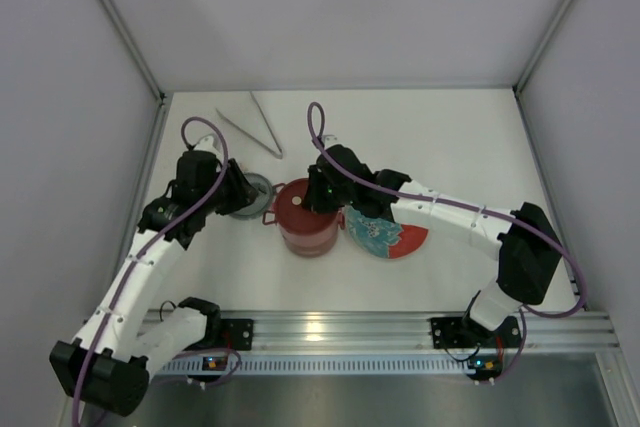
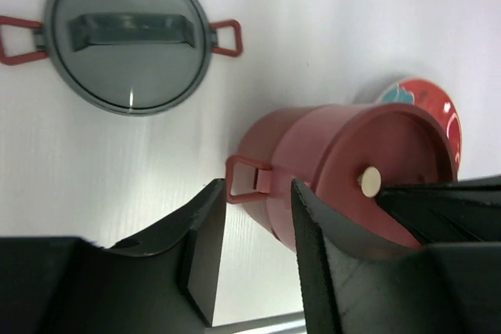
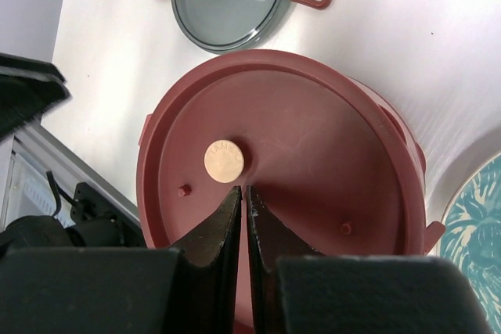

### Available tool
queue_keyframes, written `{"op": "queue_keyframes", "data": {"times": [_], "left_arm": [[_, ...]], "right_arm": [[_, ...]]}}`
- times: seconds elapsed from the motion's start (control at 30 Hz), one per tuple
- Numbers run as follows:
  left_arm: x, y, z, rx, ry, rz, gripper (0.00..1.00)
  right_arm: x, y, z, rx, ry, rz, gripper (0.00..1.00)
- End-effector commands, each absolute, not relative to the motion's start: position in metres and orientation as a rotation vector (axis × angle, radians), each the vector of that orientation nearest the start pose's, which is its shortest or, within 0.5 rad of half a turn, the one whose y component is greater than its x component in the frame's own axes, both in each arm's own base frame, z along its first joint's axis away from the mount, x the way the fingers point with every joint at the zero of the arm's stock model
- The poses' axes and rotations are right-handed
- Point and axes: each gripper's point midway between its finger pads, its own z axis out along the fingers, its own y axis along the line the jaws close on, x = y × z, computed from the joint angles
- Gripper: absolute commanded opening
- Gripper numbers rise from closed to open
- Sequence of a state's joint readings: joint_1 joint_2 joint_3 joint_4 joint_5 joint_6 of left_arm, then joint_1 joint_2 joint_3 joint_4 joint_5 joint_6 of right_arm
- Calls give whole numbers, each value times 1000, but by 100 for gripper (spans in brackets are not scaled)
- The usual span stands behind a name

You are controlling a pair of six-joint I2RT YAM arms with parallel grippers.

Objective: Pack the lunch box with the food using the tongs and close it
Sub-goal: Close the fastener on the packing box.

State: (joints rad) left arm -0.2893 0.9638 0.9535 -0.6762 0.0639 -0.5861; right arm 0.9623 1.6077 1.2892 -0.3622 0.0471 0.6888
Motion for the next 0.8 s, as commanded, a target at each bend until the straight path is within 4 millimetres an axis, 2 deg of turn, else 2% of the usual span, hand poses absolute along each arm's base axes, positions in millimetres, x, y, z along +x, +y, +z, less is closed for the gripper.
{"op": "queue_keyframes", "data": {"times": [0.0,0.13,0.27,0.37,0.47,0.5,0.63,0.77], "left_arm": [[276,-86,210,-454,2184,-389,43],[276,-85,179,-485,2254,-350,31],[277,-99,149,-479,2318,-409,21],[279,-103,134,-480,2340,-426,15],[281,-108,123,-465,2369,-446,13],[281,-118,121,-435,2375,-511,14],[284,-131,111,-392,2403,-582,14],[285,-136,93,-380,2454,-590,14]], "right_arm": [[223,362,121,-355,2531,642,5],[223,362,122,-352,2528,644,4],[223,361,122,-352,2529,643,4],[222,362,121,-353,2532,644,4],[222,362,121,-353,2532,641,4],[222,361,120,-353,2534,640,4],[223,362,120,-351,2534,639,4],[223,363,118,-351,2535,639,4]]}}
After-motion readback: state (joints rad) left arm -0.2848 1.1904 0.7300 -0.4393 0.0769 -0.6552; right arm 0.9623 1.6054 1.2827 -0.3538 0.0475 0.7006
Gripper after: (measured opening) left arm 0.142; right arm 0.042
